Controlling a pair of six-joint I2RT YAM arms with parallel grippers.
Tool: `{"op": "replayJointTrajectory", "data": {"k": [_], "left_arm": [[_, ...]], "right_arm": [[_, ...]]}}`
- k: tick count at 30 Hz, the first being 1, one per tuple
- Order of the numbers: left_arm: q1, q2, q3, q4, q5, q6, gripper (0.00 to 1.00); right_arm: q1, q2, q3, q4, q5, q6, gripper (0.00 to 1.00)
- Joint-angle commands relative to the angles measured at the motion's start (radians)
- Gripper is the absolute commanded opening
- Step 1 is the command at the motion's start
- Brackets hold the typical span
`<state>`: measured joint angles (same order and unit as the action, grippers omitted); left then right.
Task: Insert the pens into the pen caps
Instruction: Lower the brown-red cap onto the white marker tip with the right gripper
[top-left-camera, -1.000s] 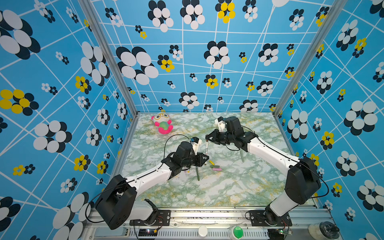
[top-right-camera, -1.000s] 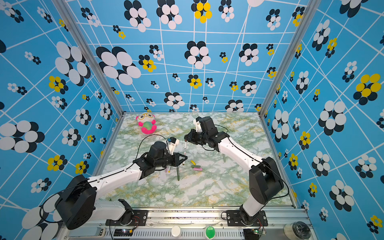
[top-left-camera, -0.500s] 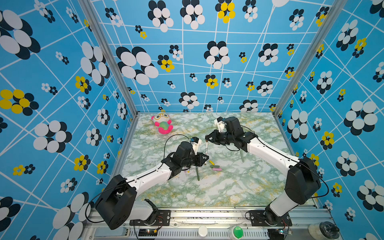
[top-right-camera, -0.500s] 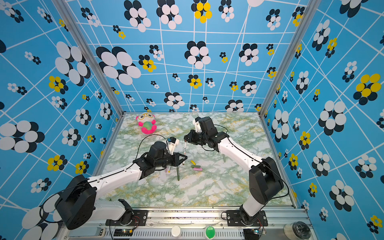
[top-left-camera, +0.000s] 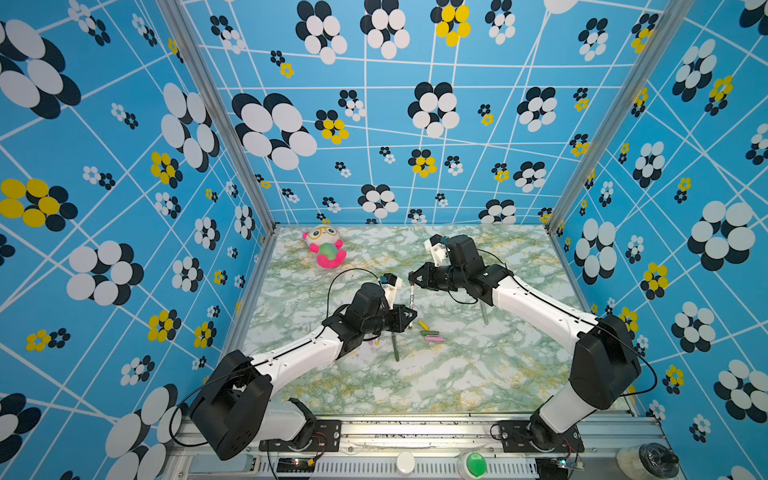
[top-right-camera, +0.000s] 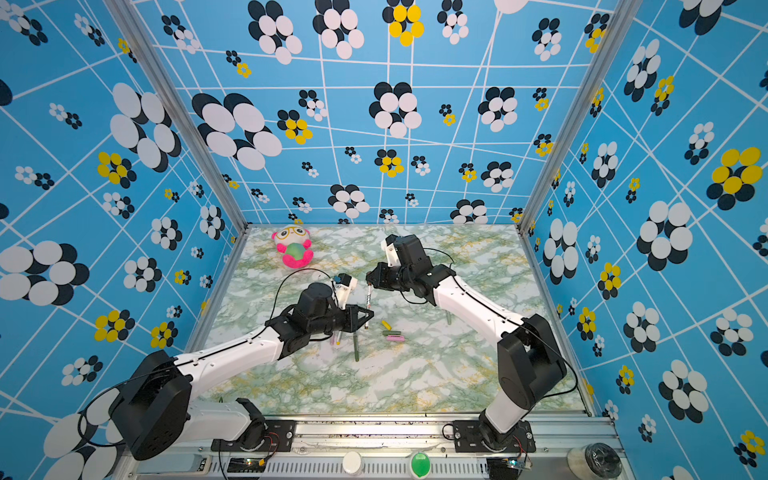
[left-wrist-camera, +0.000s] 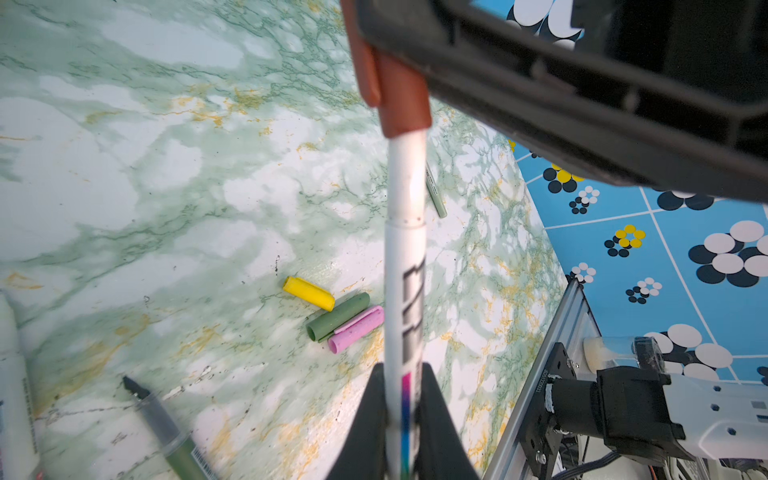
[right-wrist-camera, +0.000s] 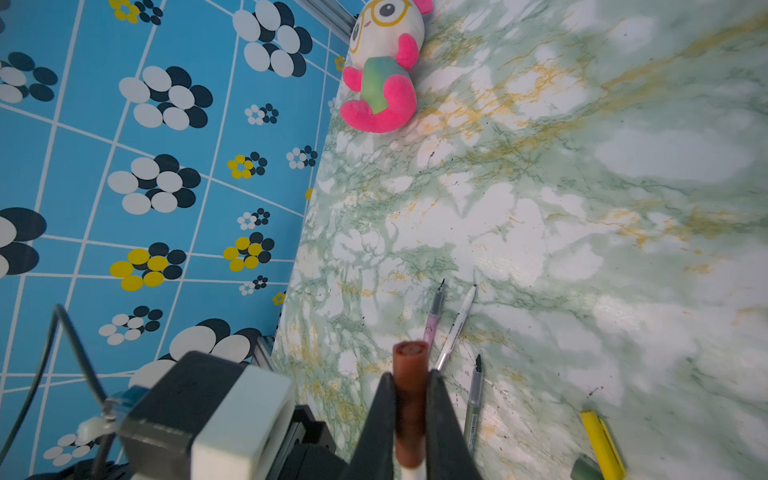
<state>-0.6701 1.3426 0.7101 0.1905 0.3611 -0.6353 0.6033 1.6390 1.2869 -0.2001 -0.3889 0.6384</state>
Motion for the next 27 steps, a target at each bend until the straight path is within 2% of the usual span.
{"op": "replayJointTrajectory", "data": {"k": [1,9,20,27], "left_arm": [[-0.005,-0.014,0.014,0.046,-0.026,0.008,0.0],[-0.004,-0.014,0.046,0.087,-0.068,0.01,0.0],[-0.003,0.016,0.105,0.109,-0.048,0.017,0.0],[0.001,0.007,0.106,0.112,-0.046,0.025,0.0]], "right_arm": [[0.027,-0.031,-0.008,-0.002,-0.016,-0.019,0.09],[0.039,-0.044,-0.031,0.023,-0.031,-0.029,0.09],[0.044,-0.086,-0.093,0.124,-0.06,-0.055,0.09],[0.044,-0.081,-0.097,0.122,-0.077,-0.075,0.09]]}}
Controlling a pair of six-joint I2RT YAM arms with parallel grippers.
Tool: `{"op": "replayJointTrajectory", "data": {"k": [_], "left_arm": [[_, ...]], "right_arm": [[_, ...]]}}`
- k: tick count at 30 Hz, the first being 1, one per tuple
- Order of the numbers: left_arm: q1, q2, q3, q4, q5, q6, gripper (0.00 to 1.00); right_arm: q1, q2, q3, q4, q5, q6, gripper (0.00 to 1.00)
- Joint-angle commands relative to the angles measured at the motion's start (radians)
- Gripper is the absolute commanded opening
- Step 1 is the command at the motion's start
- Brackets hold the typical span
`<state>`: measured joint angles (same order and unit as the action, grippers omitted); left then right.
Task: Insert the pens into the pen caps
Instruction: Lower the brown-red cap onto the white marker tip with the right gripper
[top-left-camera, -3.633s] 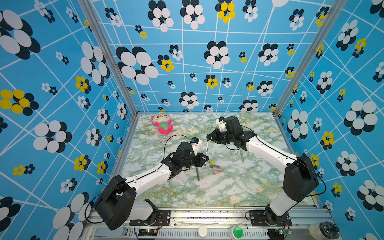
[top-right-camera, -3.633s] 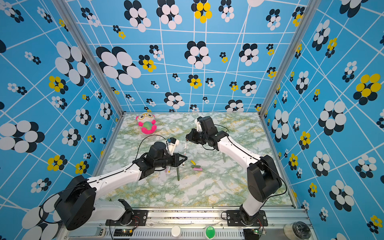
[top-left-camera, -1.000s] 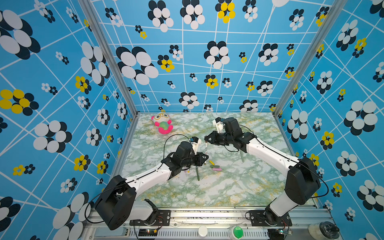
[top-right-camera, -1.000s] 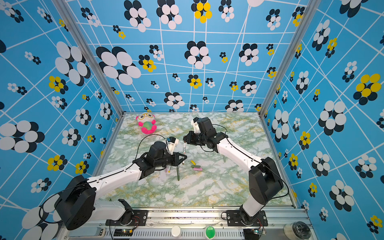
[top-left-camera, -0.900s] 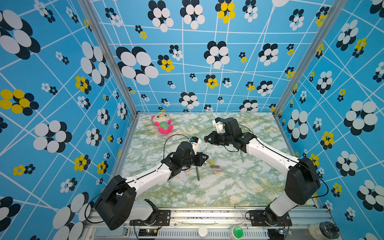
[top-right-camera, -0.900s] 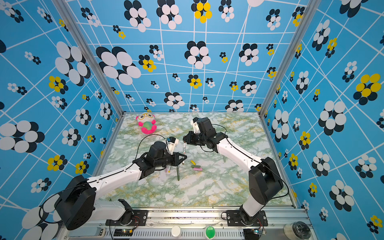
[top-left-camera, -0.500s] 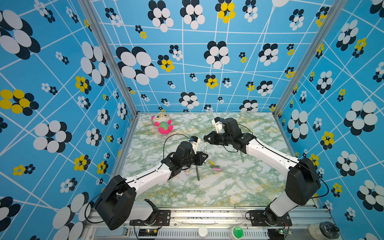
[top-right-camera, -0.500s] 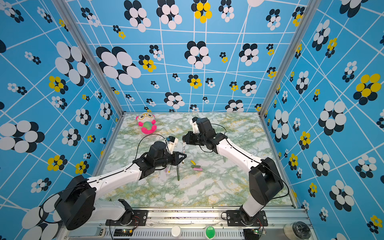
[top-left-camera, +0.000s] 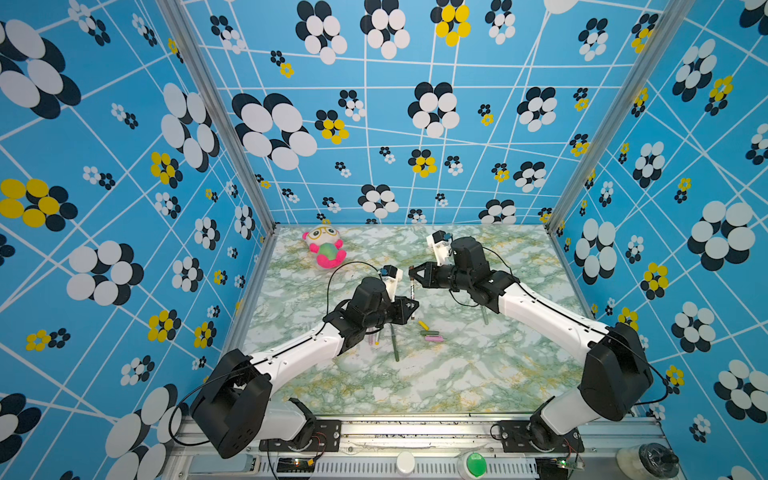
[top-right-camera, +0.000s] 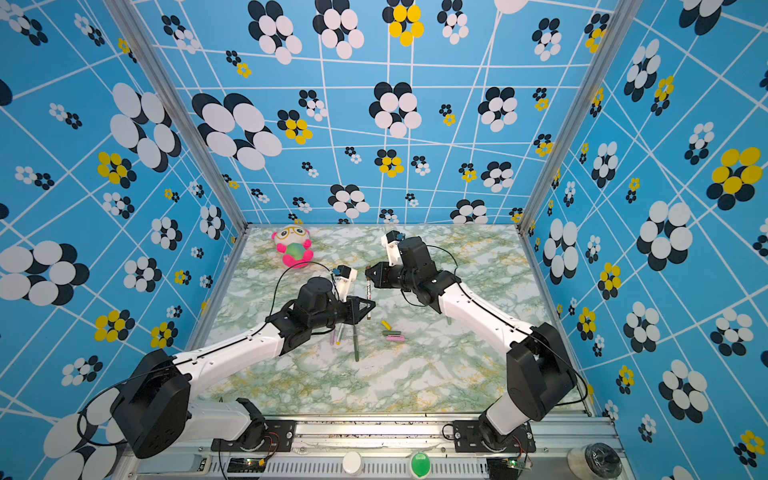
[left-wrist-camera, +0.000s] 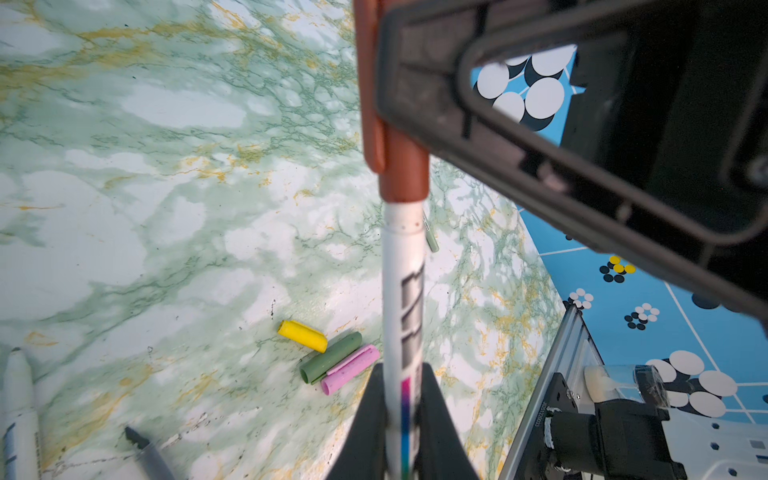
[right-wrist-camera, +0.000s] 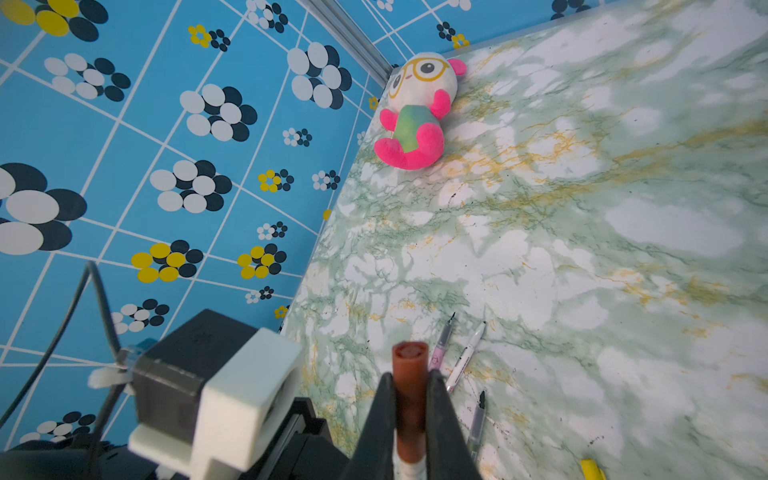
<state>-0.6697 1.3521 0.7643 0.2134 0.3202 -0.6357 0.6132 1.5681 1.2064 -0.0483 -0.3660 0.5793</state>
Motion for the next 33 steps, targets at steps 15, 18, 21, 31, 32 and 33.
{"op": "replayJointTrajectory", "data": {"k": [15,18,21,31,32,33], "left_arm": [[0.047,-0.064,0.097,0.005,0.009,0.119,0.0],[0.053,-0.069,0.106,0.004,0.013,0.13,0.0],[0.056,-0.067,0.113,0.004,0.02,0.139,0.0],[0.059,-0.06,0.095,-0.054,0.101,0.187,0.0],[0.058,-0.061,0.089,-0.067,0.113,0.19,0.0],[0.058,-0.066,0.082,-0.084,0.129,0.193,0.0]], "right_arm": [[0.037,-0.01,-0.039,-0.042,-0.13,-0.032,0.09],[0.04,-0.007,-0.038,-0.037,-0.138,-0.029,0.09],[0.045,-0.004,-0.042,-0.03,-0.145,-0.022,0.09],[0.039,-0.054,-0.021,-0.032,-0.139,-0.022,0.25],[0.035,-0.062,-0.011,-0.038,-0.145,-0.025,0.28],[0.03,-0.072,0.001,-0.047,-0.15,-0.03,0.31]]}}
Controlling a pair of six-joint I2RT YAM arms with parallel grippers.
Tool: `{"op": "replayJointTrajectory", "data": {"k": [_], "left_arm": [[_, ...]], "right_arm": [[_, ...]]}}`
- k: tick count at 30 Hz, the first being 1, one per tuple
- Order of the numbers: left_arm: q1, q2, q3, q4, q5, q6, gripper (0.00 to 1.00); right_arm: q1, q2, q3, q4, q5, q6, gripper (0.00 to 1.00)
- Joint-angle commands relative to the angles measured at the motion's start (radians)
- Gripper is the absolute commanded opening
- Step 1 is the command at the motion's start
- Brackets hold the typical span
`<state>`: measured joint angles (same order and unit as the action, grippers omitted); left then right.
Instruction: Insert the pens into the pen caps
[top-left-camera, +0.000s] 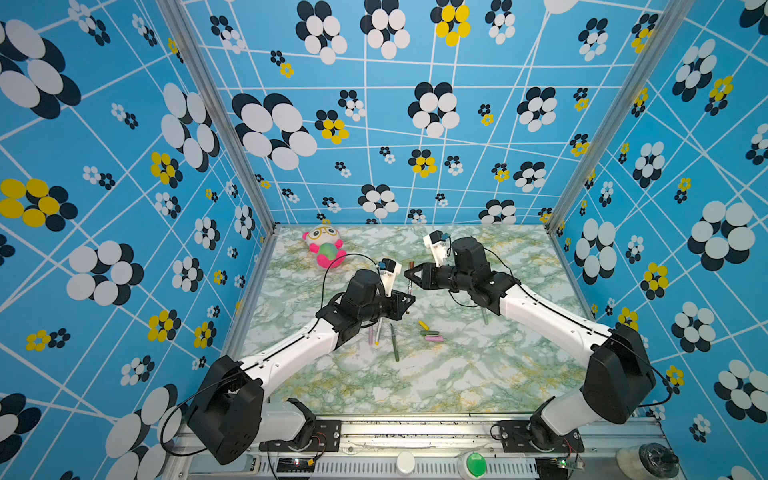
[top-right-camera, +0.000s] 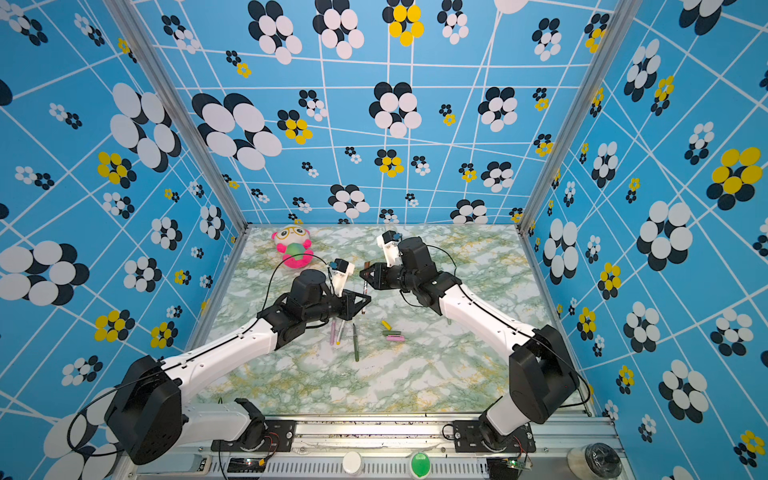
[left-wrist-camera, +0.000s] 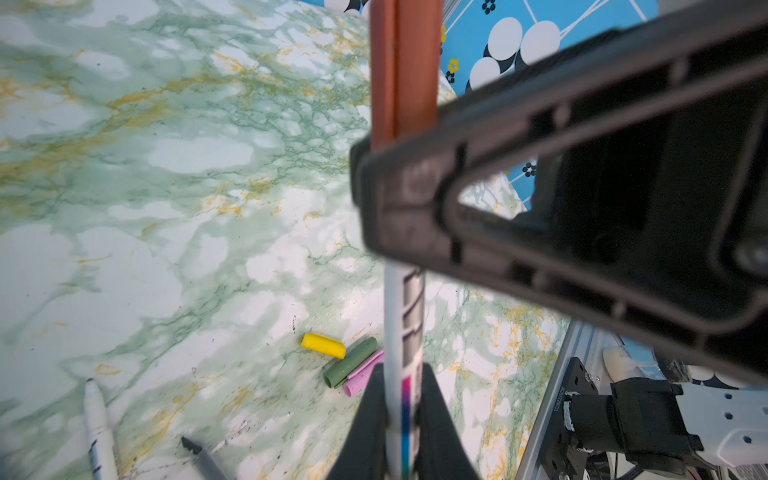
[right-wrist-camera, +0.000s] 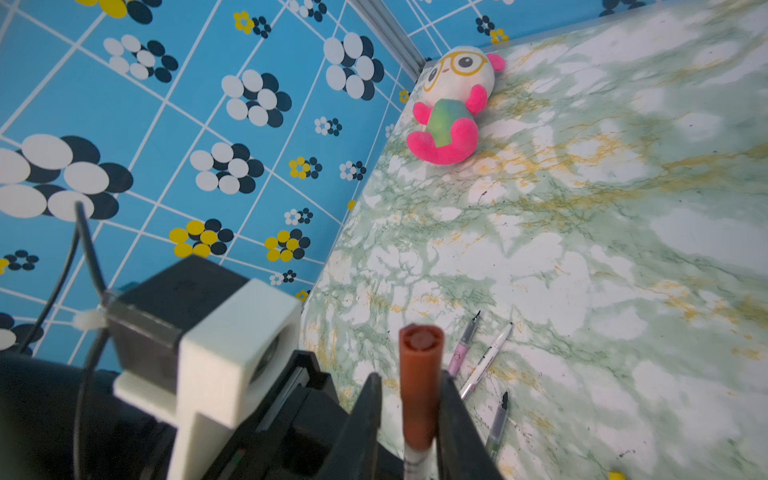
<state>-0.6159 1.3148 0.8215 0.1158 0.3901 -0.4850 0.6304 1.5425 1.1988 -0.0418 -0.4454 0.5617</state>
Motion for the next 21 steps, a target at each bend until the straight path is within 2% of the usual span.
{"op": "replayJointTrajectory", "data": {"k": [1,3,8,15,21], "left_arm": [[0.005,-0.032,0.017,-0.001,0.077,0.043,0.0],[0.005,-0.044,0.006,-0.03,0.105,0.055,0.0],[0.005,-0.094,-0.023,-0.084,0.14,0.082,0.0],[0.002,-0.121,-0.025,-0.123,0.211,0.123,0.0],[-0.001,-0.133,-0.018,-0.15,0.185,0.143,0.0]], "right_arm": [[0.008,-0.057,0.017,-0.064,-0.073,-0.021,0.35],[0.001,-0.078,0.027,-0.081,-0.068,-0.037,0.42],[-0.024,-0.112,0.053,-0.162,-0.068,-0.078,0.48],[-0.037,-0.119,0.091,-0.226,-0.073,-0.109,0.49],[-0.037,-0.107,0.12,-0.24,-0.064,-0.114,0.48]]}}
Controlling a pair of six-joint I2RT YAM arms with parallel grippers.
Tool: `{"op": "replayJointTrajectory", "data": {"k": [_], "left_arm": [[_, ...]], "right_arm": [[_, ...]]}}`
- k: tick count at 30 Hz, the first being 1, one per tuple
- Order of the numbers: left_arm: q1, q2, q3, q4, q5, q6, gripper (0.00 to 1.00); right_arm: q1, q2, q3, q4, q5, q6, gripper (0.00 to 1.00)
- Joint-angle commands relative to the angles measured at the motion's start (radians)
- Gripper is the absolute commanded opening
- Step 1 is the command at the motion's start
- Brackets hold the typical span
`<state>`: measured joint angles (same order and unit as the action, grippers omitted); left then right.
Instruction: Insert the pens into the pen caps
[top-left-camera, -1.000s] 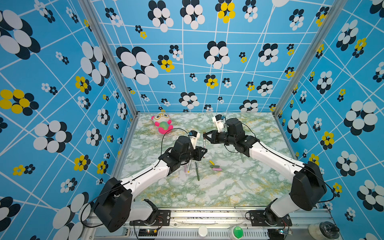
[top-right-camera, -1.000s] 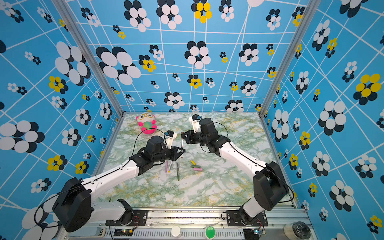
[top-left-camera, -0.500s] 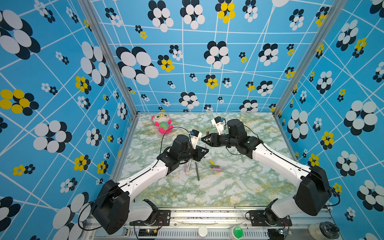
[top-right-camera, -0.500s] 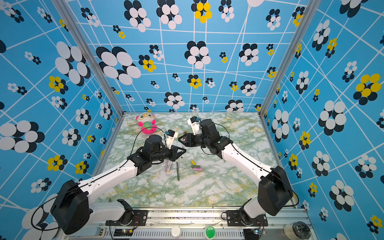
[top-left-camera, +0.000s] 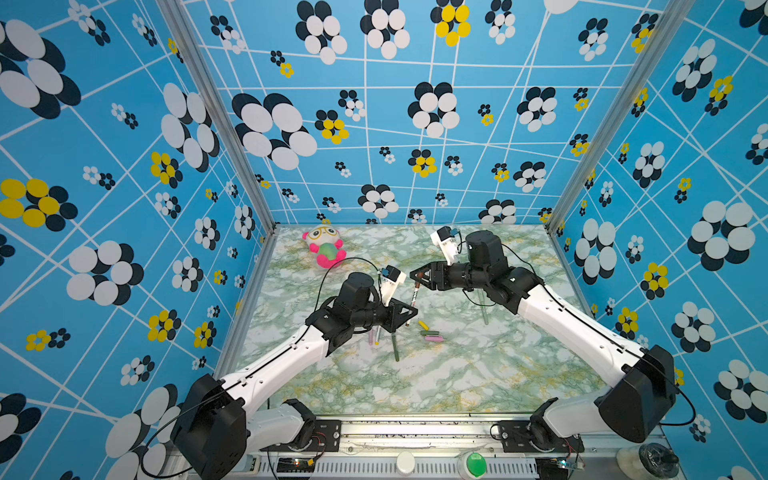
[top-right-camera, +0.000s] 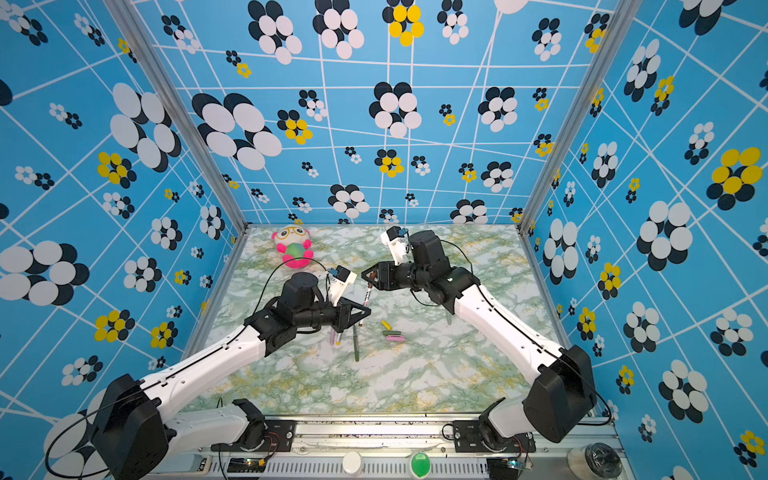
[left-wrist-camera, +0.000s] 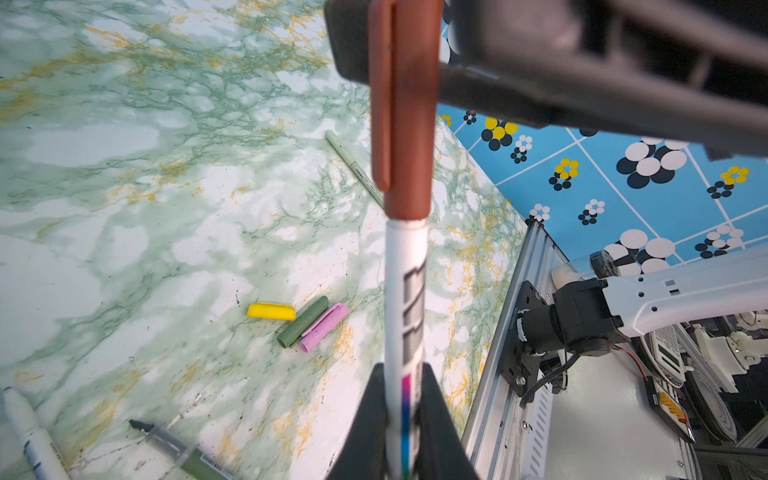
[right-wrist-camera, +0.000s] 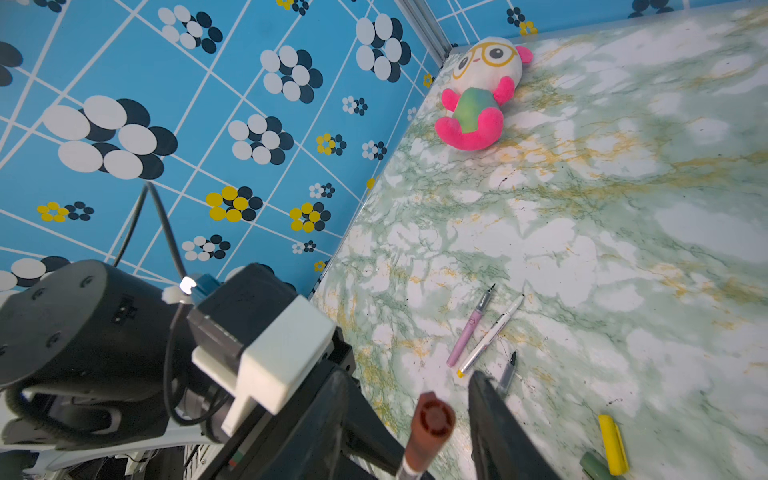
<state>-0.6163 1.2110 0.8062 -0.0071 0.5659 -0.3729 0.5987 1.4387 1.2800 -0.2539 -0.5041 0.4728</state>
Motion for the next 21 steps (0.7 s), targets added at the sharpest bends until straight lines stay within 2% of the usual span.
{"op": "replayJointTrajectory", "data": {"k": [1,7,16,21], "left_arm": [[-0.002,-0.031,-0.002,-0.028,-0.001,0.032,0.0],[-0.006,-0.032,-0.002,-0.015,-0.024,0.026,0.0],[-0.013,-0.024,0.008,-0.004,-0.02,0.02,0.0],[-0.014,-0.026,0.009,0.006,-0.02,0.012,0.0]], "right_arm": [[-0.005,-0.001,0.043,-0.031,-0.004,-0.024,0.47],[-0.005,0.015,0.044,-0.038,-0.003,-0.02,0.38],[-0.005,0.03,0.038,-0.041,0.002,-0.024,0.31],[-0.005,0.035,0.035,-0.04,0.006,-0.026,0.17]]}}
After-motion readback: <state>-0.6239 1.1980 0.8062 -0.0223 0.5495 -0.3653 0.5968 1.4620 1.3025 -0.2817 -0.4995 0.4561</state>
